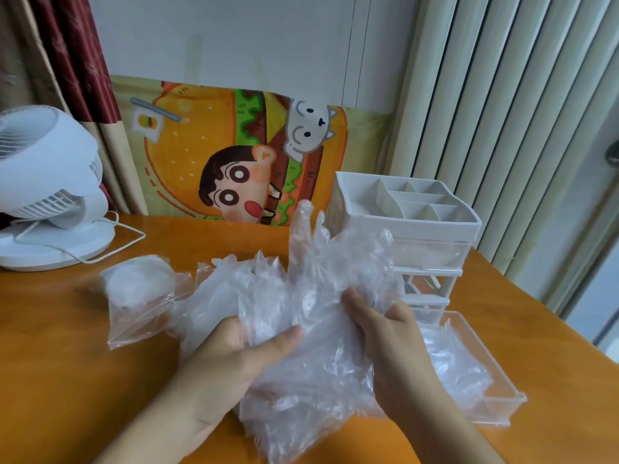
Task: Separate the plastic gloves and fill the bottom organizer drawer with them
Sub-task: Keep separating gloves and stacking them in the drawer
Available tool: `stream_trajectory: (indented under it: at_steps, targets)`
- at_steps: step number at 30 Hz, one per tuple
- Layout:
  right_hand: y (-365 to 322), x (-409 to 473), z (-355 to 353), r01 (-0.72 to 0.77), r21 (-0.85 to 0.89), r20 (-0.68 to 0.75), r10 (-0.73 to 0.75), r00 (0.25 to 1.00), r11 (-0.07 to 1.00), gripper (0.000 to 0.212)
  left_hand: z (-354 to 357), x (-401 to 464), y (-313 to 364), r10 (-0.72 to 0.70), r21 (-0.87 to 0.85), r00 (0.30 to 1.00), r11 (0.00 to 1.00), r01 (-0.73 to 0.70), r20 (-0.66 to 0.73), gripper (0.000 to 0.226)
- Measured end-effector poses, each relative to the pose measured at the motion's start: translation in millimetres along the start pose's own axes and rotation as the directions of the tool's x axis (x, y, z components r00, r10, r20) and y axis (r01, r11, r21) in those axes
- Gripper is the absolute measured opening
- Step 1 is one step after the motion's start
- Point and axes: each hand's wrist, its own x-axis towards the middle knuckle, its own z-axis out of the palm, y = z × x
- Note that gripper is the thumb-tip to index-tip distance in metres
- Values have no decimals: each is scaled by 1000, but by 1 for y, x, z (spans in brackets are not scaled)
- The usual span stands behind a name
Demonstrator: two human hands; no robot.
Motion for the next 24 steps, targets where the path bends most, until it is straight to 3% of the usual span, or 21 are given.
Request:
stream_trajectory:
  at_steps: [4,6,10,13,15,19,21,24]
  targets:
    - [0,-4,1,-20,-97,184,37,982,995,21,5,3,-3,92,56,983,995,-84,-161,51]
    - [3,-4,-1,-57,-178,201,94,975,982,27,3,3,-4,129,42,961,992,-123,-245,49]
    - [5,-1,0,34,-320,281,61,958,947,22,4,1,0,172,-184,969,961,-205,-180,25]
    - [1,-1,-1,108,-398,342,38,939,911,31,4,5,-3,119,-284,970,942,-178,-211,29]
    - [0,-3,0,71,-332,337,48,940,941,22,4,5,-3,117,-296,960,935,-193,-255,20]
    - [2,-7,7,-91,-190,359,155,921,978,6,10,0,3,152,-379,932,883,-278,-329,25]
    - [7,-7,10,-103,-143,309,143,940,984,13,13,0,5,136,-470,929,831,-296,-344,28]
    - [13,-1,11,-78,49,93,73,993,996,32,13,2,4,108,-537,942,798,-273,-318,25]
